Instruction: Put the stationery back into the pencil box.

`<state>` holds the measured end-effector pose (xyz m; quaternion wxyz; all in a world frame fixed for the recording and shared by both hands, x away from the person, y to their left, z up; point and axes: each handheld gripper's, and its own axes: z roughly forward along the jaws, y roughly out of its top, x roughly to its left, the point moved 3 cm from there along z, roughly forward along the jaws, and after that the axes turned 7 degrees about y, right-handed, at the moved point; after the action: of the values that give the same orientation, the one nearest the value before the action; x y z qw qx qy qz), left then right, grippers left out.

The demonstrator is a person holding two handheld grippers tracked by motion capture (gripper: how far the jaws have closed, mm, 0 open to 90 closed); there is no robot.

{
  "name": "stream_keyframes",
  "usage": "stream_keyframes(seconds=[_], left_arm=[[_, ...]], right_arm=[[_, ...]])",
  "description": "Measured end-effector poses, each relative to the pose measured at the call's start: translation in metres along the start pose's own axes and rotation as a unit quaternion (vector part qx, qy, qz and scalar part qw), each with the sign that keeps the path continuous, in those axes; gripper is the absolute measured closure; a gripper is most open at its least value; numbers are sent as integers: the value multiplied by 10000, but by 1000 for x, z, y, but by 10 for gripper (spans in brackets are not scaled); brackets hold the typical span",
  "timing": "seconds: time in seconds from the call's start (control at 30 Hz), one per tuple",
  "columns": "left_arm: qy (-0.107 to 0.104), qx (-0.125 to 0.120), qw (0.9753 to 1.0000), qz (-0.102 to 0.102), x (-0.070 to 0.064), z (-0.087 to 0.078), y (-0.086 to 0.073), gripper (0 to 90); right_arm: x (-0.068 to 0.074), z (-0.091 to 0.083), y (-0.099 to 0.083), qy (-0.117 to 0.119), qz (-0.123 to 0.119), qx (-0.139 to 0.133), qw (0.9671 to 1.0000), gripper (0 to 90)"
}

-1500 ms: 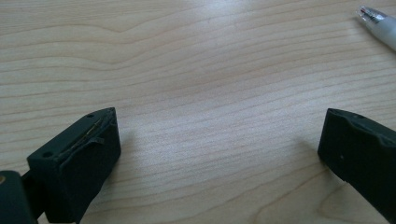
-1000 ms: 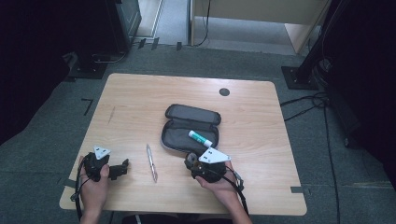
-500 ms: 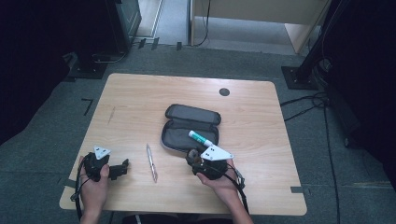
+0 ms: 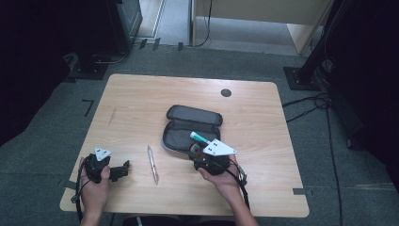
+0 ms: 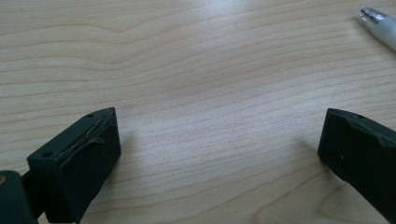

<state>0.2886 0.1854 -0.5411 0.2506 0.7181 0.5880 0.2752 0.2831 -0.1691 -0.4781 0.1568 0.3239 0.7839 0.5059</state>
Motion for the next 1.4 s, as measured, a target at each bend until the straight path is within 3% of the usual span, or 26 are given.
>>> stream_keyframes(seconds=[0.67,1.07,1.4], left_arm=[[-1,-3,10000,-4,0,0,0,0],[0,2,10000,4,0,0,0,0],[-1,0,10000,0,0,0,0,0]], right_arm=[[-22,16,31,-81,-11,-69,9999,417],[-38,34,19,-244,-26,264,9994,417],[-38,46,15,26,2,457,9989,416]])
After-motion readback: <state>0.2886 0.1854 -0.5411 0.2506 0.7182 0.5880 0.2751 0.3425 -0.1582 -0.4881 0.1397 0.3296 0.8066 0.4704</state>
